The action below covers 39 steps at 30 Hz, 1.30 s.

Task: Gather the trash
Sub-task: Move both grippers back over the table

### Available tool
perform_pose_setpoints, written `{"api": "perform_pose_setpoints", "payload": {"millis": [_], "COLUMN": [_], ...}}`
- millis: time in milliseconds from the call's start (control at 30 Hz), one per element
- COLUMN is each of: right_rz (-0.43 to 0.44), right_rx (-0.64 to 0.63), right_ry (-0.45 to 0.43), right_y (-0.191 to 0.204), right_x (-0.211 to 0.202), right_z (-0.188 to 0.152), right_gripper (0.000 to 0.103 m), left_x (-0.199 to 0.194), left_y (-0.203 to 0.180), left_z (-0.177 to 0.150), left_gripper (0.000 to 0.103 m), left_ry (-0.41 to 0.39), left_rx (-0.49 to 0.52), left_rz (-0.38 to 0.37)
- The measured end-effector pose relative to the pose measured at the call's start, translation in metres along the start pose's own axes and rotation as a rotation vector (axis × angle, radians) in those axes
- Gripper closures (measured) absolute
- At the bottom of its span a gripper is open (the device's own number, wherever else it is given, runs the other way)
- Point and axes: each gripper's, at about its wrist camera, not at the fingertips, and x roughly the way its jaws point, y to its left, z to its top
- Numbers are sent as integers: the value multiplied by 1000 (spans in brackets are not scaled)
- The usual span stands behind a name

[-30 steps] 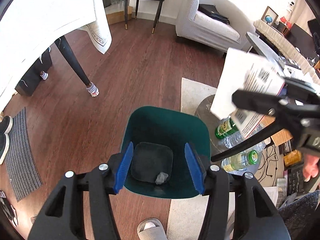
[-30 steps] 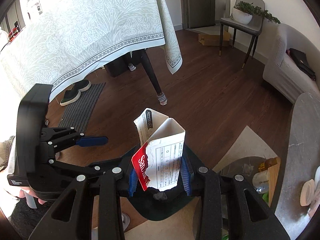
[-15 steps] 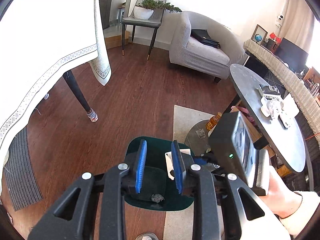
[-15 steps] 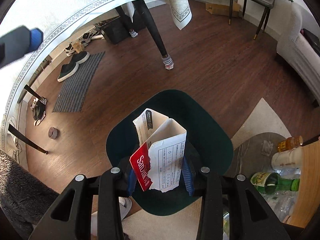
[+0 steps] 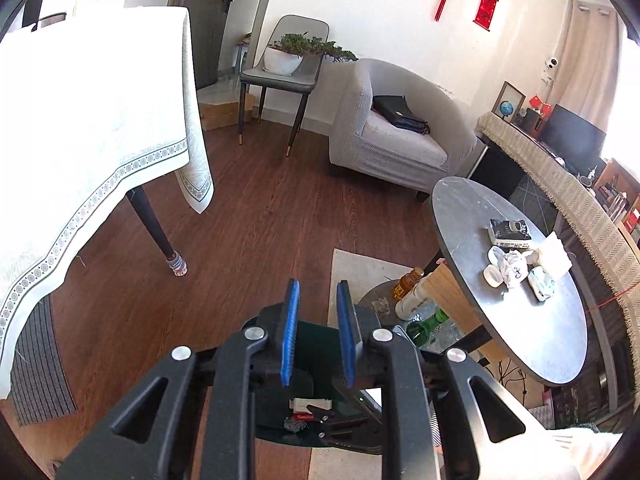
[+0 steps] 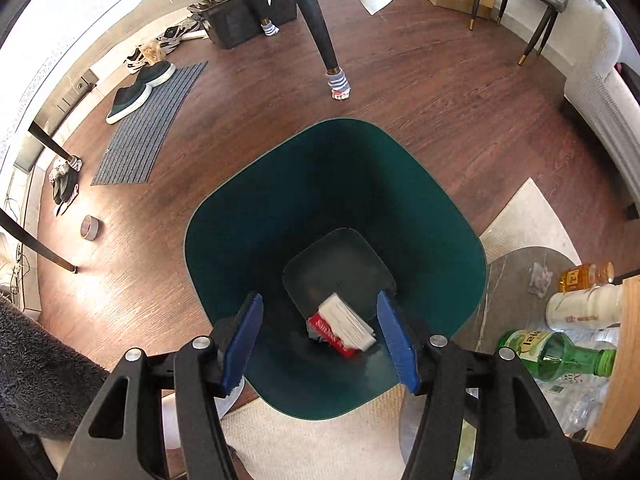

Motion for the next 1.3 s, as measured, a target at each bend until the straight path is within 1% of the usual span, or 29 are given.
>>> {"api": "perform_pose_setpoints", "payload": {"millis": [167,300,333,400,467,500,533,633,767,833,867,1067,1133,1200,1300], "right_rz": [20,36,40,51,61,62,61,49,-16,-52,-66,-165,-184,-209,-220], "right_rx": [-10,-34,-42,-47,-46,-49,-51,-44,-24,-9,1,65,96,121,167], "right_ry": [-49,-105,-126,-176,-227,-251,-275,-342,-414,-441,-452,-495,-502,-507,-511], "right_y": [5,13,15,17,18,19,19,13,-3,-14,-20,-61,-78,-92,-114], "right_x": [-25,-53,-63,-86,-111,-123,-135,-170,-210,-227,-235,-270,-277,-285,-292], "right_z": [-5,-6,-5,-4,-4,-5,-5,-10,-20,-28,-33,-67,-79,-92,-110], "right_gripper": [42,43,43,48,50,52,53,55,55,56,56,58,58,58,58], "left_x": [-7,-10,-10,-11,-12,-13,-13,-15,-12,-9,-8,6,12,21,33], "left_y": [0,-4,-5,-9,-13,-14,-16,-22,-32,-40,-46,-90,-107,-124,-150], "left_z": [11,18,19,22,25,26,27,31,34,36,37,40,39,37,31], "left_gripper": [83,83,83,83,83,81,76,69,61,44,42,38,37,32,29], "left_ry": [-36,-56,-60,-70,-82,-87,-93,-113,-119,-121,-123,-117,-107,-95,-74], "left_rx": [-13,-17,-19,-16,-13,-11,-9,-7,-14,-13,-9,68,100,133,191], "left_rz": [-2,-5,-7,-8,-4,-4,-2,-6,-21,-30,-38,-79,-95,-108,-125]}}
